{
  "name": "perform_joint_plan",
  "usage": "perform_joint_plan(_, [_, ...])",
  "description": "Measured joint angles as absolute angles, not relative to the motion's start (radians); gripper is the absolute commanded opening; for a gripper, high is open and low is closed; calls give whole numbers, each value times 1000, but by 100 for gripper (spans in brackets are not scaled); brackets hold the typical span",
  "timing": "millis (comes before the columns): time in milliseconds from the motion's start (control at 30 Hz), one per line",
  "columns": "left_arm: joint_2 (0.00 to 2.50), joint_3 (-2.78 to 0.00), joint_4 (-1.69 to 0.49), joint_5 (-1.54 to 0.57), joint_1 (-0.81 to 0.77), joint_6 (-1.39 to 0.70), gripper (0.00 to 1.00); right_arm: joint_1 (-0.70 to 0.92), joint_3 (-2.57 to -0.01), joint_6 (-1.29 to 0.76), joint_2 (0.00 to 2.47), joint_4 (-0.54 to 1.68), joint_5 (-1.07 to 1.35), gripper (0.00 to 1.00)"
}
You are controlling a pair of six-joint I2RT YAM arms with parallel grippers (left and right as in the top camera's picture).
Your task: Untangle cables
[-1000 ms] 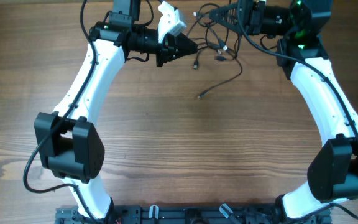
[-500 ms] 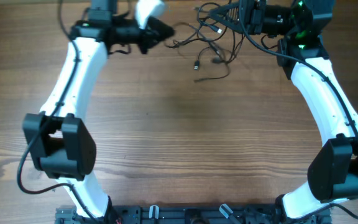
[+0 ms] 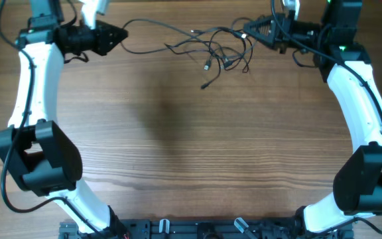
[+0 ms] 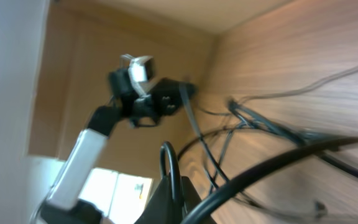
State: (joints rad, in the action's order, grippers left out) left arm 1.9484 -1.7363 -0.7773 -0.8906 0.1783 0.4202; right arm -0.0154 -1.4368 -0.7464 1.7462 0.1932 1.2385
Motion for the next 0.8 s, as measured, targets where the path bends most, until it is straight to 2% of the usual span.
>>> perform_joint_plan(233, [1913, -1736, -804, -834, 266, 419, 4, -17, -1438, -550, 1745, 497, 969, 5])
perform_joint_plan(367, [1858, -1735, -803, -826, 307, 420, 4, -17, -1438, -490, 1745, 598, 826, 5])
perform_joint_plan(800, [1713, -1735, -816, -811, 326, 412, 4, -17, -1438, -487, 1744, 823, 345, 5])
